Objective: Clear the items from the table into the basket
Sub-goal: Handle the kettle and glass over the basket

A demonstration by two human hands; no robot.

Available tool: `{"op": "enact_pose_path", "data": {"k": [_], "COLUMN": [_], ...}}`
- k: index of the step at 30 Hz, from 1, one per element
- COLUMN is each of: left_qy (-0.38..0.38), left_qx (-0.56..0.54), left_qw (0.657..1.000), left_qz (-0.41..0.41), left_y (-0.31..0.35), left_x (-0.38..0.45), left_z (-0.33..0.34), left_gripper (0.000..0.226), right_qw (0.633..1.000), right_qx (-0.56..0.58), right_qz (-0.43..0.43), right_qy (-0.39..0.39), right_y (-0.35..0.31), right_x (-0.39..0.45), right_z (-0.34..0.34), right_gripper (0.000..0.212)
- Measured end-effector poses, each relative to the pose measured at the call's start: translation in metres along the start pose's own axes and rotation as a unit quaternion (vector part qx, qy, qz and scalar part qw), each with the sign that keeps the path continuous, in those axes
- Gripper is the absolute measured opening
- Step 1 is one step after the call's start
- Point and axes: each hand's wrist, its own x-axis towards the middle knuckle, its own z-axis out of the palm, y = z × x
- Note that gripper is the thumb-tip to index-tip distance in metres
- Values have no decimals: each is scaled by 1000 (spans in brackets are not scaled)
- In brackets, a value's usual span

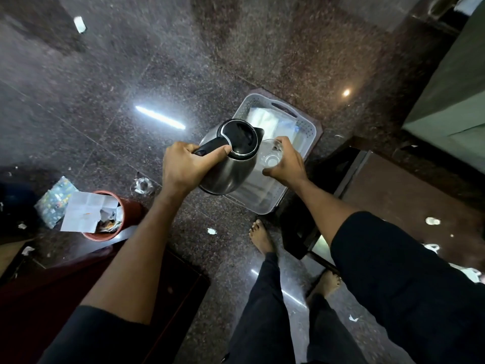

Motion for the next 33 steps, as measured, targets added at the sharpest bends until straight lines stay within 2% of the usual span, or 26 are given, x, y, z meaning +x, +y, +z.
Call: {"op": "enact_pose_path", "data": {"k": [2,7,14,27,33], "left_qy": [-8,-53,-90,-93,-108], "left_qx": [37,115,193,261,283], "left_qw": [999,990,974,960,951], "left_qz": [6,58,73,45,67], "left_y": [5,19,30,40,50], "left_x": [1,-1,-4,-4,-3], "left_z": [-9,-20,-18,-9,-7], "left_gripper": [95,86,85,89,86], "right_qw": [1000,1000,999,998,999], "right_qx": [14,15,12,15,6], "right_qz": [-9,-20,-38,-47,-45], "right_qy": [4,-1,-13,-24,-21], "right_y": [-3,-10,-11,0,1], "right_x": [-2,-3,-6,-10,-11], "right_z": [-2,-4,-2,7,11], "right_gripper": [84,82,84,81,78]}}
